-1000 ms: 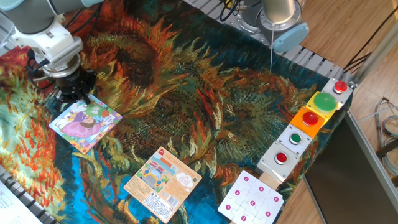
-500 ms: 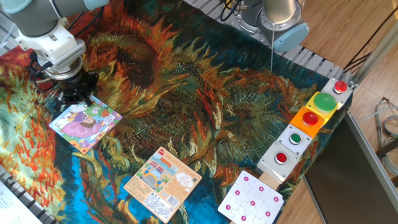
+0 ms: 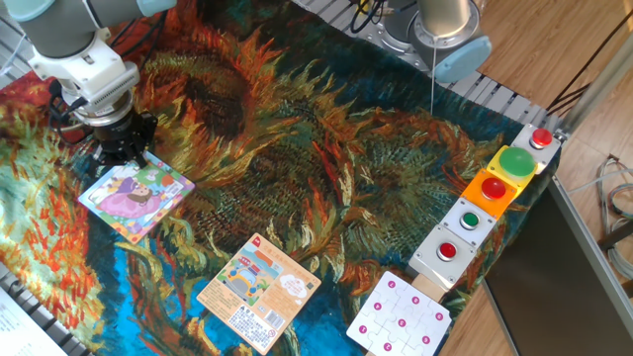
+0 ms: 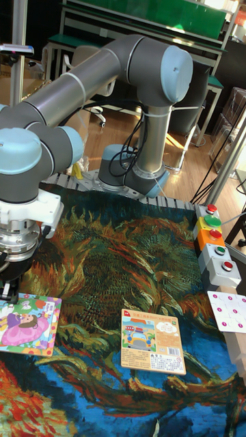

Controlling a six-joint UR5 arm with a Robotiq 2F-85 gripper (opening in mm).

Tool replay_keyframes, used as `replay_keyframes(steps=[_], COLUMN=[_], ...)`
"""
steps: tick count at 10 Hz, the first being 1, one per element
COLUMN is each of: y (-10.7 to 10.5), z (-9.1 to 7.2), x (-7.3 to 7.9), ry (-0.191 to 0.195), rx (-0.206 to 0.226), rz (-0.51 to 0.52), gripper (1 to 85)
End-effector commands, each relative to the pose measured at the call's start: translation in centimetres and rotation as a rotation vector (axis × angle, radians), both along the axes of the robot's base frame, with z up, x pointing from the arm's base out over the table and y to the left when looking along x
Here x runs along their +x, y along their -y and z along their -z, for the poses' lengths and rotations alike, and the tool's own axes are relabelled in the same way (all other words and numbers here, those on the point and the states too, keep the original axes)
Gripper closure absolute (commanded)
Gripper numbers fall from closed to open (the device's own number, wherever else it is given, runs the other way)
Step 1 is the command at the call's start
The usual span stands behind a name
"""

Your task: Assemble one piece of a puzzle

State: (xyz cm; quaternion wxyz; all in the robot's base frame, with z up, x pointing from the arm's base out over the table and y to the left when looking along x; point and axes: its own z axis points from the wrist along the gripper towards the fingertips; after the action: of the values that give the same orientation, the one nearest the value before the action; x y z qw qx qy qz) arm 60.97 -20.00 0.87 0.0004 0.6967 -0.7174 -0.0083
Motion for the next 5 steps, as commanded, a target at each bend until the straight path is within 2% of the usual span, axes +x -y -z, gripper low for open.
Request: replay_keyframes(steps=[1,5], y=[-0.35,0.48], z=[-0.45,-0.37], x=[0.19,0.42], ry=[0.005,0.011], rx=[0.01,0.013], rz=[0.007,0.004], gripper=[84.3,84.3])
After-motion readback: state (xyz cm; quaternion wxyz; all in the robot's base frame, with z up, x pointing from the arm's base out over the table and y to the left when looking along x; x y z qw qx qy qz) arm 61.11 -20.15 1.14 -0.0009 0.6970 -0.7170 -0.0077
